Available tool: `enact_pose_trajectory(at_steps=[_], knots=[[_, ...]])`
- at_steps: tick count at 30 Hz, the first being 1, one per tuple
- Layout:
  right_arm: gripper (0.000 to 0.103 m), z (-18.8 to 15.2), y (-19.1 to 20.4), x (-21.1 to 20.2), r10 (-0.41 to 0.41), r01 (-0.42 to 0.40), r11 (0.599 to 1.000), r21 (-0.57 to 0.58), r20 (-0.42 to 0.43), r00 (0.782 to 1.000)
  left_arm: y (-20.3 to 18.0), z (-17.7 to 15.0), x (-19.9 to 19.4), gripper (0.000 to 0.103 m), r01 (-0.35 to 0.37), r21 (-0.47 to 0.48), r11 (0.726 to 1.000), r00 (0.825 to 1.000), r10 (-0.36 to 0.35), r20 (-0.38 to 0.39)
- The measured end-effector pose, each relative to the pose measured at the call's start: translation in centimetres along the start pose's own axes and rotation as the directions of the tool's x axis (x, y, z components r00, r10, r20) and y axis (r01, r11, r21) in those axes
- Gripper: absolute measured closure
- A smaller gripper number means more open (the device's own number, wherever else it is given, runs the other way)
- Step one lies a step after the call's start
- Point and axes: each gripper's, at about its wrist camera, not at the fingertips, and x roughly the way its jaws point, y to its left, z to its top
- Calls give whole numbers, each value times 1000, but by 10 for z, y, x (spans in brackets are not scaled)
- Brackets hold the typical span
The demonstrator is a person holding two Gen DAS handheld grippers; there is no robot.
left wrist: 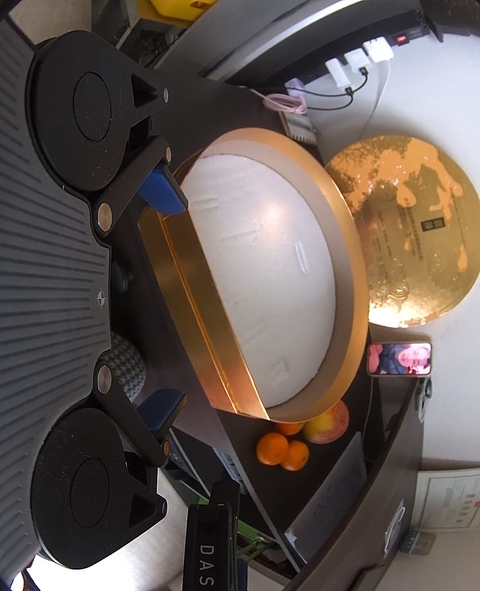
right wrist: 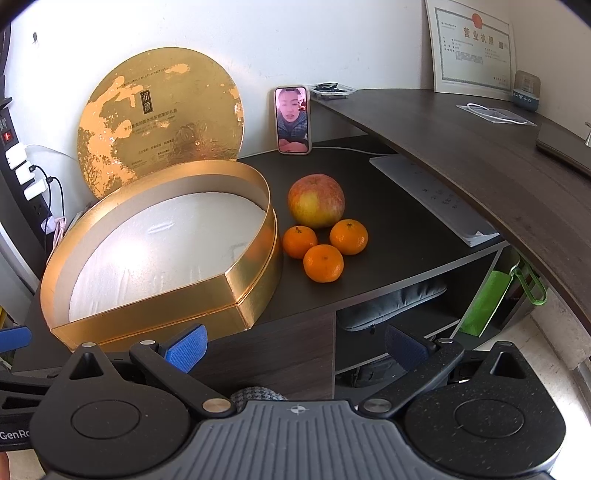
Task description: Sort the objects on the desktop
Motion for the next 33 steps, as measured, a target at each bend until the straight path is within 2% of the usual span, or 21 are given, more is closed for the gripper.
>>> enact_pose_trajectory(at_steps=[33], knots=[[0, 0, 3, 7, 6, -6, 1000, -8, -23, 1000, 7, 1, 5, 0, 8, 7, 1000, 1000, -8, -16]])
